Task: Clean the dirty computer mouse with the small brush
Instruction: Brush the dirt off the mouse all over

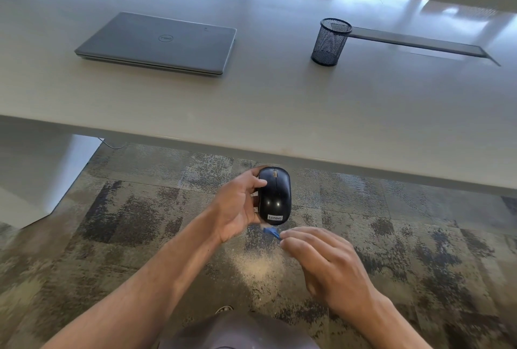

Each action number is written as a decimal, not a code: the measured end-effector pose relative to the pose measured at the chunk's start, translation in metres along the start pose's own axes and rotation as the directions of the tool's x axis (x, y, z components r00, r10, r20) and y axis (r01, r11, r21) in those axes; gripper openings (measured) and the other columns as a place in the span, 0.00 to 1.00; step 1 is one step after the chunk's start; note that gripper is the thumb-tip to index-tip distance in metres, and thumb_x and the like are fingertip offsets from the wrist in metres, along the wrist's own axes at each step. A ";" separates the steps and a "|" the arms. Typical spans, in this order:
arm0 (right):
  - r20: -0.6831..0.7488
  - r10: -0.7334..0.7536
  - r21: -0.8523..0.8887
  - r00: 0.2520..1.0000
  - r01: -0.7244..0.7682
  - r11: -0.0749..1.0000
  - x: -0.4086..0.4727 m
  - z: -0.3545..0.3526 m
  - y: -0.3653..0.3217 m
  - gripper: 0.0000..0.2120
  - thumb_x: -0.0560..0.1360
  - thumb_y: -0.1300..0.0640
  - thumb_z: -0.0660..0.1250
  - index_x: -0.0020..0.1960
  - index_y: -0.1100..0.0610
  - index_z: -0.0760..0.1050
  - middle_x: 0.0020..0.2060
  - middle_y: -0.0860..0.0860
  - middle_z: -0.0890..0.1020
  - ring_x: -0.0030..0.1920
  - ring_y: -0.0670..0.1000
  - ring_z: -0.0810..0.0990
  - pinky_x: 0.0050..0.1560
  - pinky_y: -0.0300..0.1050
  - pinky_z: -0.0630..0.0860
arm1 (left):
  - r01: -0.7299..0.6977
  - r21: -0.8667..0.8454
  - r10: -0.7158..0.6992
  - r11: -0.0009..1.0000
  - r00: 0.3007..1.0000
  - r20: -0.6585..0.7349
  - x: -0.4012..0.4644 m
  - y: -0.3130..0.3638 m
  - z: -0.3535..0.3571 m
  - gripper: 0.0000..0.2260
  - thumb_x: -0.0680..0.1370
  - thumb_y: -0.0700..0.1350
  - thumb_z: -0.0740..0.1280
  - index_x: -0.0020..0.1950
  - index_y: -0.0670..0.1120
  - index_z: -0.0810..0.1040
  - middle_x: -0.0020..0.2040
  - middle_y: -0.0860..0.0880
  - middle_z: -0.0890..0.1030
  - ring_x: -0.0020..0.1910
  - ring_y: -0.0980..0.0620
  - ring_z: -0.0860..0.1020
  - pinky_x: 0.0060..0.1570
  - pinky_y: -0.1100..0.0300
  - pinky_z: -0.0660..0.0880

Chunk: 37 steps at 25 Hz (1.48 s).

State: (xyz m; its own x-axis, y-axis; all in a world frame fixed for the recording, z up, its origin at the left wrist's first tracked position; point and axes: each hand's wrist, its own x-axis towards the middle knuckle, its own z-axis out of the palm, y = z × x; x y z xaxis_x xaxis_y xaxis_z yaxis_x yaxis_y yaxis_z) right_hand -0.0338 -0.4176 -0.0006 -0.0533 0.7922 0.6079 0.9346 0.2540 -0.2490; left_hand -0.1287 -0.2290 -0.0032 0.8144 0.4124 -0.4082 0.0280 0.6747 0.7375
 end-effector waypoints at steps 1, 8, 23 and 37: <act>-0.033 0.043 0.044 0.999 -0.042 0.998 0.004 -0.004 0.001 0.08 0.78 0.66 0.63 0.52 0.59 0.79 0.47 0.53 0.88 0.50 0.49 0.86 0.52 0.42 0.82 | 0.004 0.004 -0.004 1.000 1.000 0.001 0.001 0.000 0.000 0.15 0.81 0.39 0.57 0.65 0.43 0.76 0.57 0.40 0.80 0.53 0.43 0.79 0.44 0.44 0.80; -0.087 0.745 0.451 0.661 -0.641 0.621 0.047 -0.038 0.017 0.05 0.80 0.44 0.63 0.49 0.44 0.75 0.38 0.44 0.86 0.37 0.42 0.85 0.40 0.34 0.81 | 0.024 0.044 -0.026 0.999 0.998 0.054 0.000 -0.006 -0.001 0.18 0.79 0.35 0.57 0.68 0.44 0.72 0.57 0.40 0.80 0.53 0.41 0.80 0.53 0.35 0.77; 0.089 0.715 0.172 0.693 -0.718 0.675 0.089 -0.022 0.056 0.05 0.84 0.58 0.64 0.49 0.52 0.74 0.36 0.45 0.85 0.35 0.41 0.84 0.43 0.46 0.83 | 0.049 0.025 -0.051 0.999 0.994 0.102 -0.011 -0.020 -0.004 0.24 0.72 0.34 0.65 0.68 0.45 0.72 0.57 0.39 0.80 0.50 0.42 0.81 0.41 0.47 0.80; 0.196 0.670 0.239 0.716 -0.698 0.675 0.104 -0.021 0.052 0.09 0.84 0.58 0.64 0.46 0.48 0.74 0.35 0.47 0.85 0.33 0.43 0.85 0.41 0.44 0.83 | 0.067 0.015 -0.069 0.998 0.992 0.104 -0.009 -0.025 -0.007 0.23 0.74 0.34 0.65 0.68 0.45 0.71 0.63 0.36 0.78 0.55 0.39 0.81 0.47 0.42 0.80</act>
State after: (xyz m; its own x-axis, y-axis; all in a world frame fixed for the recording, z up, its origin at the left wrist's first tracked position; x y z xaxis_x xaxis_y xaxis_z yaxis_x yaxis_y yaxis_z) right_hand 0.0168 -0.3338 0.0652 0.5195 0.8459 0.1204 0.5841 -0.2487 -0.7727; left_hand -0.1414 -0.2450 -0.0217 0.8667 0.2989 -0.3994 0.0914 0.6919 0.7162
